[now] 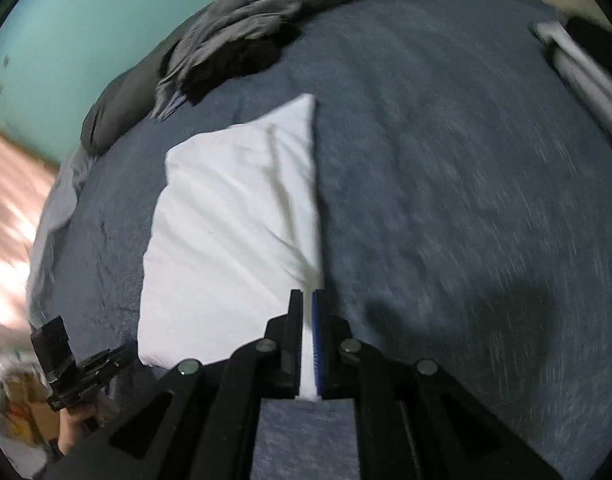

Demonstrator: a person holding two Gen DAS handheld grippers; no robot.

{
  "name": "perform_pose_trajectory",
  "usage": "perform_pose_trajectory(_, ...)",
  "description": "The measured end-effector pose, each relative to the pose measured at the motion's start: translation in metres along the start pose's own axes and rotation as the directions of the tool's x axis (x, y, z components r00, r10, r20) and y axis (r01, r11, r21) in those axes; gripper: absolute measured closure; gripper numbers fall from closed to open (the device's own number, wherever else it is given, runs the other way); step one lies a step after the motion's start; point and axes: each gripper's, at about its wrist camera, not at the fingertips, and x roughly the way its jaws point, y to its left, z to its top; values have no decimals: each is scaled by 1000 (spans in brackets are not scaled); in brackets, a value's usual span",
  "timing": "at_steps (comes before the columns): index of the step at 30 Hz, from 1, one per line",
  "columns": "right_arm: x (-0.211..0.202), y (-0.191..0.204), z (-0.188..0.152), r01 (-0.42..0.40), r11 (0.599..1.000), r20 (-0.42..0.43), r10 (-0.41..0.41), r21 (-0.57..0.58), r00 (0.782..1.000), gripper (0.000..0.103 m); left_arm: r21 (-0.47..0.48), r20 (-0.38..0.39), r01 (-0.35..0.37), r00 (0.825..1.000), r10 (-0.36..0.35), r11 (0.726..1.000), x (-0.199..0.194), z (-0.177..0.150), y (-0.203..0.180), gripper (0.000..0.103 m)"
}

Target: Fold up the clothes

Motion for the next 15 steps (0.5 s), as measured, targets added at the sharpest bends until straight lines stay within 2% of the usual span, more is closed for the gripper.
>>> perform_pose_trajectory(2, 15, 28, 19, -4, 999, -15, 3, -48, 1000, 91, 0, -1, 2, 1000, -2, 1000, 0, 0, 0, 88)
perform_pose_trajectory(4, 36, 63, 44, -10, 995, -34, 6, -101, 999, 63, 3, 1, 5, 1000, -5, 1000, 0, 0, -3, 88)
perform_pose_trajectory(5, 47, 78, 54, -17, 993, -43, 12, -120, 999, 59, 5, 0, 7, 1000, -7, 1000, 0, -1, -3, 88)
perform_pose_trajectory(10, 99, 151, 102, -25, 976, -78, 9, -215, 997, 58, 13, -7, 9, 1000, -9, 1000, 3, -2, -6, 88)
perform_pose_trajectory(15, 135, 192, 124, -5, 969, -75, -14, -246, 997, 58, -7, -15, 11, 1000, -11, 1000, 7, -4, 5, 88)
